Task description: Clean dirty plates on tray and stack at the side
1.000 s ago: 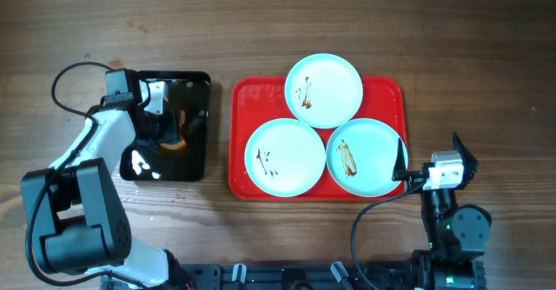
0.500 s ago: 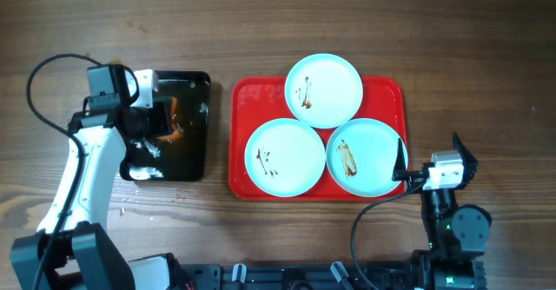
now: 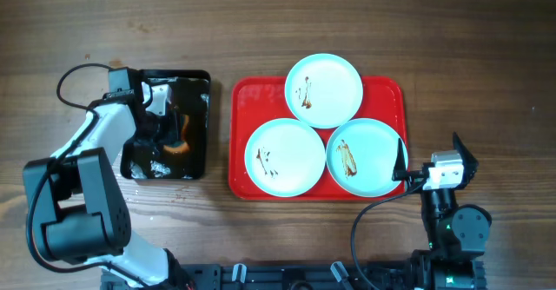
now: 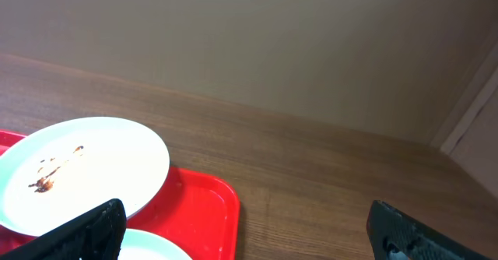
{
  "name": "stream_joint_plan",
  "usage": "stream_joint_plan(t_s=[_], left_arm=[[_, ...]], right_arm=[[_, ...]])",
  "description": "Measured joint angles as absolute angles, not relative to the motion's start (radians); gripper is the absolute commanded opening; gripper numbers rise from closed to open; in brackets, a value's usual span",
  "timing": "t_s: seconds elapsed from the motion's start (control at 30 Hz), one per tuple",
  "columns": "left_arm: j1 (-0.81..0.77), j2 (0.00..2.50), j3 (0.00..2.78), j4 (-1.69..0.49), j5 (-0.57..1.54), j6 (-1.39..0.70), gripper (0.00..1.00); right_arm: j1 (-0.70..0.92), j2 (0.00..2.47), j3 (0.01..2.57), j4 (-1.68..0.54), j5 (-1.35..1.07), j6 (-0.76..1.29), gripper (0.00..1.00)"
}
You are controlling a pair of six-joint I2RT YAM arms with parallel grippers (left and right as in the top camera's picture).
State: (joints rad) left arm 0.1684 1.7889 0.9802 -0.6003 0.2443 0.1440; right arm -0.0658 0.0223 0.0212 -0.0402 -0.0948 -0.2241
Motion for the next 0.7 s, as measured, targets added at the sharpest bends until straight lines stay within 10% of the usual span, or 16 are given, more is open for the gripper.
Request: stream_joint_plan(t_s=[0.7], left_arm=[[0.084, 1.375, 0.975, -0.715, 0.229, -0.025, 0.04]], right_arm=[[-0.066, 0.022, 0.022, -0.045, -0.181, -0.240, 1.00]])
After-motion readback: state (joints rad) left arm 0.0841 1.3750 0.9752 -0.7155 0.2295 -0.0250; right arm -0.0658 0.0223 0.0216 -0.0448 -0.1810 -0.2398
